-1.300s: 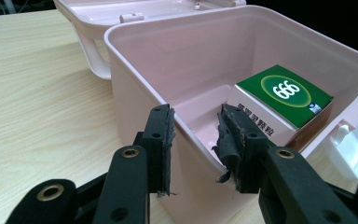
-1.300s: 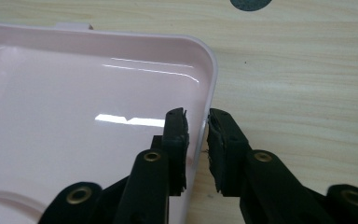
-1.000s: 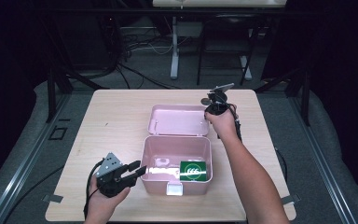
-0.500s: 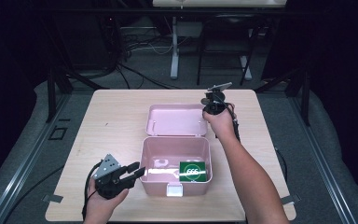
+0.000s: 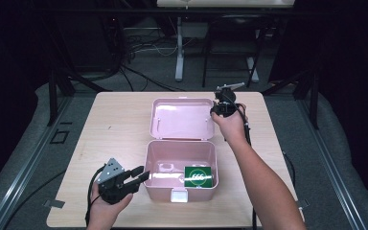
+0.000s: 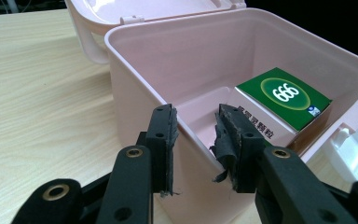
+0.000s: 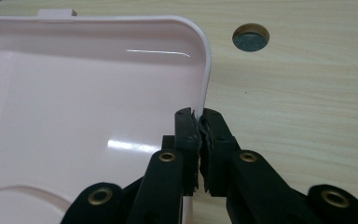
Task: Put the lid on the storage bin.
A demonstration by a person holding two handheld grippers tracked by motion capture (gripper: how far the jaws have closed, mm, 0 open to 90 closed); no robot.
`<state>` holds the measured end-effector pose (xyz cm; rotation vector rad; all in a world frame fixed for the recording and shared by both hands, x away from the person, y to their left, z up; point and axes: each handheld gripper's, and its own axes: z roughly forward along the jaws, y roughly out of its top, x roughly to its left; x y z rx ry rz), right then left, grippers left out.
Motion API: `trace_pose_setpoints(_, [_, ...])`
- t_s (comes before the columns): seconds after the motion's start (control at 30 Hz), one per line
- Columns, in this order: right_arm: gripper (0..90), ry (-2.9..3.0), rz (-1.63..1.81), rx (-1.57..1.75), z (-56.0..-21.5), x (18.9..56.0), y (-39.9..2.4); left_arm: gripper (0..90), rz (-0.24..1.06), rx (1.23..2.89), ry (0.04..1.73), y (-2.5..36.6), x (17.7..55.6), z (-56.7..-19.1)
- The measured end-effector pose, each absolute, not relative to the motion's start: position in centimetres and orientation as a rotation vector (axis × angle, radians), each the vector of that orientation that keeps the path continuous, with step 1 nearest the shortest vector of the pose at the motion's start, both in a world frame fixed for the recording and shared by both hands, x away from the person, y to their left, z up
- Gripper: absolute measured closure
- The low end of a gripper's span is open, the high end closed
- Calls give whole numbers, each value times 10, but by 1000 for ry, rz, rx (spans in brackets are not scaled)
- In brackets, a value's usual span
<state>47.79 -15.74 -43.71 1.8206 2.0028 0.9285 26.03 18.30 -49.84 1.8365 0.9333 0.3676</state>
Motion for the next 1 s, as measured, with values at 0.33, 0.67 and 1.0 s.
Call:
trace_pose_setpoints(0.33, [869,1971,998,1760,-419,463,-158,663,365,1825,942,182,261,-499])
trace_pose_setpoints(0.67, [873,1959,1066,1654,-404,445,-159,661,371,1817,944,182,261,-500])
trace_pose_setpoints(1.0, [879,1947,1135,1573,-394,424,-162,662,370,1827,949,182,260,-499])
